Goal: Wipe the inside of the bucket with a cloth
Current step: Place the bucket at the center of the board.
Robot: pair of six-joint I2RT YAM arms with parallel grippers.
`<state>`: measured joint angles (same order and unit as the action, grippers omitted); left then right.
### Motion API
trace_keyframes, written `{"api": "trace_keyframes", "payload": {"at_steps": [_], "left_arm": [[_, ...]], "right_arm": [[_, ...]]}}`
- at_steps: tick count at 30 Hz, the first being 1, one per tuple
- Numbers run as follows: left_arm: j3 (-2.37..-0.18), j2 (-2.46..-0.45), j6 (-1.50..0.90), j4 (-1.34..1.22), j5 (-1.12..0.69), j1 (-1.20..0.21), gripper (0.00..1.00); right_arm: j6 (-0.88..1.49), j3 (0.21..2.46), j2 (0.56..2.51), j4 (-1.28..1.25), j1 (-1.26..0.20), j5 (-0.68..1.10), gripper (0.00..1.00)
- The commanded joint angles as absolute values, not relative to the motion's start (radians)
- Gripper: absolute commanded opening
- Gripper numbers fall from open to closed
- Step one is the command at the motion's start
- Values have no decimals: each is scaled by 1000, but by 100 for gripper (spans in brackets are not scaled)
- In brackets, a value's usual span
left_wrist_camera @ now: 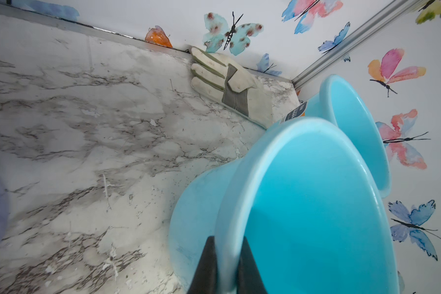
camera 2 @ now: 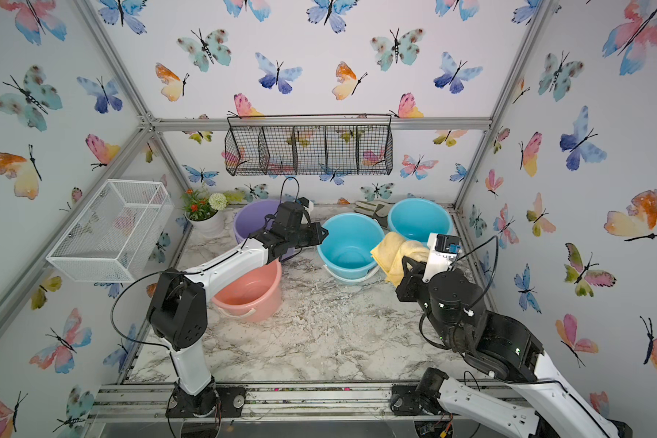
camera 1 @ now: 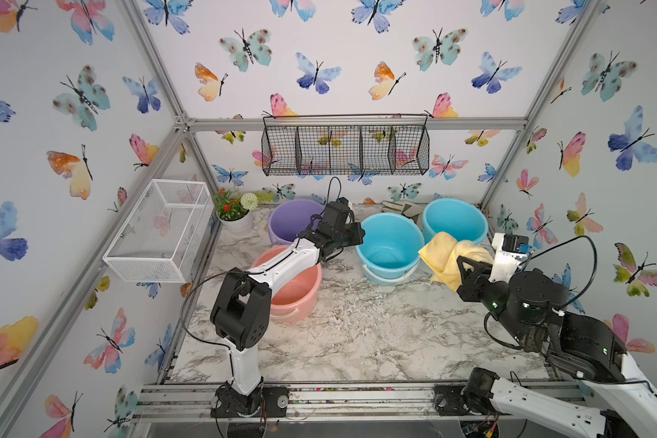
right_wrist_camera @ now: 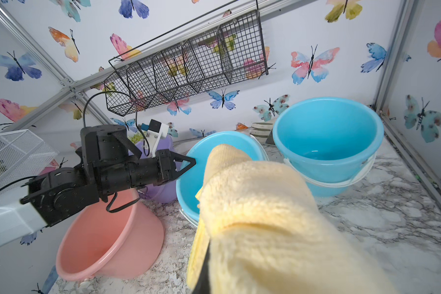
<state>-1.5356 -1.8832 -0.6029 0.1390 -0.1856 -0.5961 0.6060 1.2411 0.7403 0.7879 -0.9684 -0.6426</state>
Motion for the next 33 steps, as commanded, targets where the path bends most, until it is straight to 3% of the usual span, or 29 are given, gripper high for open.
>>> {"api": "trace_keyframes", "payload": {"at_steps": [1,22,29,33], "left_arm": [[-1620,-1940,-673,80,-230,-580,0],[-1980,-2208,-709,161,-192,-520,0],[-1964,-2174,-693,161,-179,-520,17],[-1933,-2152,-698,140,-173,-516,22]], "right_arm": [[630,1229,737,784,-971,-601,2],[653,1229,732,779,-971,-591,2],[649,1232,744,772,-971,-588,2],[646,1235,754,770,-971,-583,2]]}}
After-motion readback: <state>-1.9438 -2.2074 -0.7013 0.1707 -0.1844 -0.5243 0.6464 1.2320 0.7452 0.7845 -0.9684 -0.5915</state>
